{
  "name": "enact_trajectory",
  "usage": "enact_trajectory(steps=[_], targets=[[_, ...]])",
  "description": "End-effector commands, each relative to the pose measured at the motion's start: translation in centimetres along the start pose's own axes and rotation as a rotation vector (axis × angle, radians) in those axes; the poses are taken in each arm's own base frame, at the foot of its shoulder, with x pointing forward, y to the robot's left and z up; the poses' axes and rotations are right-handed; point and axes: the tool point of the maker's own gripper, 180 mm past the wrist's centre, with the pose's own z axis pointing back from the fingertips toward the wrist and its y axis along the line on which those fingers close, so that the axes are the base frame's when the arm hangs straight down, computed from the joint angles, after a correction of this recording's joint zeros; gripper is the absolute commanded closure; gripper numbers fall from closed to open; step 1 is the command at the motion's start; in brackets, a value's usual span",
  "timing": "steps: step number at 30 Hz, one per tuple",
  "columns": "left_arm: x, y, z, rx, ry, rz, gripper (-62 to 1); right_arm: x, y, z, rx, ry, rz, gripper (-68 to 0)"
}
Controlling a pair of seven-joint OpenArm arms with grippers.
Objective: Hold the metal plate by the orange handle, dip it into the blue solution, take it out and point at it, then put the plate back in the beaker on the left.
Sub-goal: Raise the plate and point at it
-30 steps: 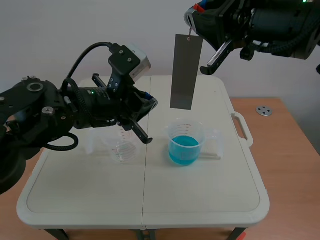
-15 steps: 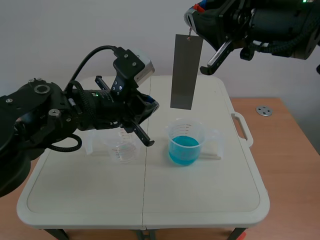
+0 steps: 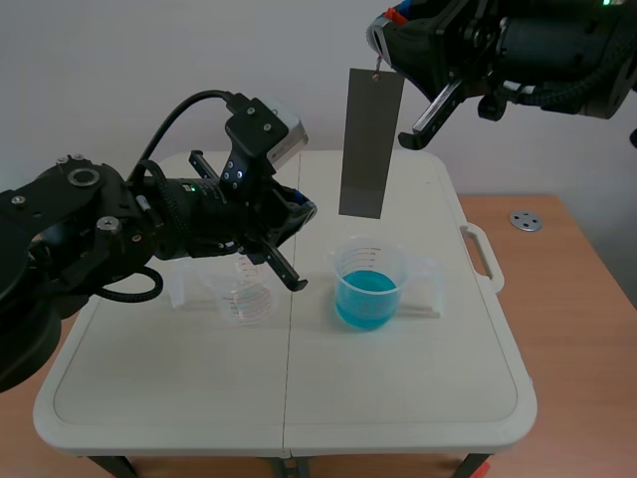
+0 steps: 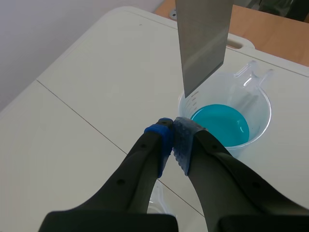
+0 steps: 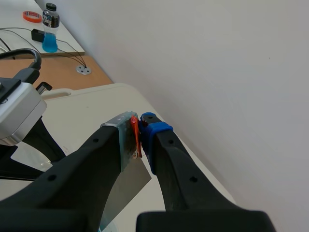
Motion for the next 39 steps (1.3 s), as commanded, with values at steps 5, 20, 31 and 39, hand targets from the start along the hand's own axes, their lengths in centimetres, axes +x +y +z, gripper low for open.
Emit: enact_trajectory(steps=[5,20,31,39], targets=[[1.3,0.1,0.0,0.001,-0.039,-0.007,-1.6,1.6,-0.4,0.1,-0.004,-0.048,0.017,-1.3],[-0.5,2.5,1.5,0.095,0.005,-0.018,-1.6,1.6,-0.3,0.1,-0.004,-0.049,0.016,-1.3],[-3.9,7.6,10.7,0.345,0.050,-0.024,-1.6,1.6,-0.3,0.1,-0.003,-0.051,0.014,-1.3],[-9.1,8.9,19.1,0.519,0.191,0.022,-1.6,1.6,-0.3,0.1,-0.003,-0.051,0.015,-1.3]])
